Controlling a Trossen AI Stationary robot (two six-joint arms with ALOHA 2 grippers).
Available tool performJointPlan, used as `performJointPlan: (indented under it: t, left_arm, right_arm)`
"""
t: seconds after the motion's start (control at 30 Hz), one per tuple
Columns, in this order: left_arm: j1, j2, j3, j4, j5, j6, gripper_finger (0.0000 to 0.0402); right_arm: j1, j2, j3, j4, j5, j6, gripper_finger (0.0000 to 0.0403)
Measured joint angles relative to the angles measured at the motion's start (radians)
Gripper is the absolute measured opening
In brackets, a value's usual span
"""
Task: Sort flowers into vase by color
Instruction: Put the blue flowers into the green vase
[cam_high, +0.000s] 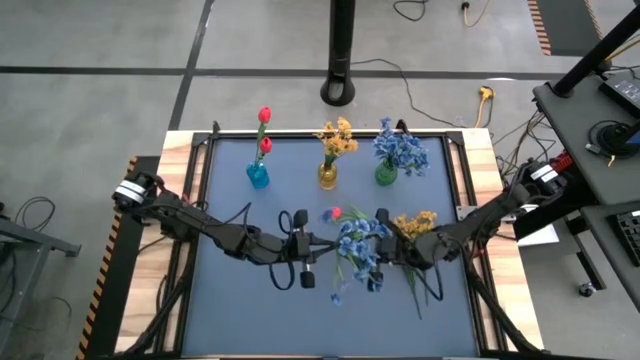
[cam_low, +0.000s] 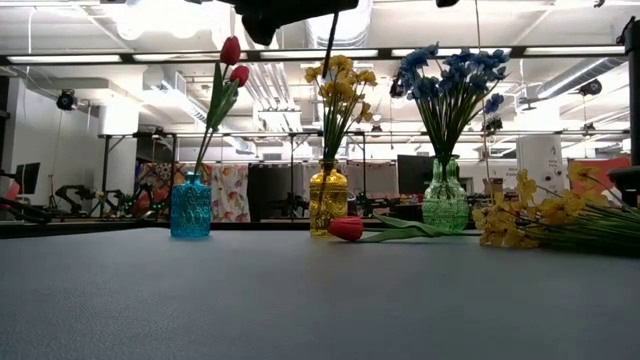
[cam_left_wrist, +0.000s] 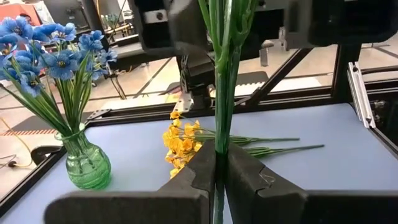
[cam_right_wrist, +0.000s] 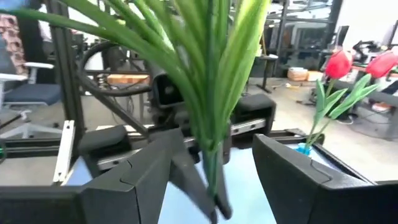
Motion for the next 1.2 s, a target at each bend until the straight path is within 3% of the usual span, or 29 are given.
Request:
performJointPlan:
  t: [0.4,0.83,1.07,1.2]
  left_arm:
    - [0.008,0.008,0.016,-0.017,-0.013,0.040,0.0006]
    - [0.007,0.004,0.016,-0.025,-0.052,0.038,0.0011]
    - [0.007,-0.021,0.016,-0.043,-0.051,0.012,0.0081]
    - [0.008,-0.053,0.016,-0.118,-0.051,0.000,0.0141]
  right_arm:
    - [-0.036,0.031,0.098,-0.112,-0.007,-0.016,0.0205]
    - [-0.035,0.031,0.102,-0.114,-0.009,-0.024,0.0033]
    - [-0.035,0.007,0.101,-0.152,-0.007,0.019,0.0027]
    - [-0.034,-0.061,0.101,-0.286,0.093,0.084,0.0031]
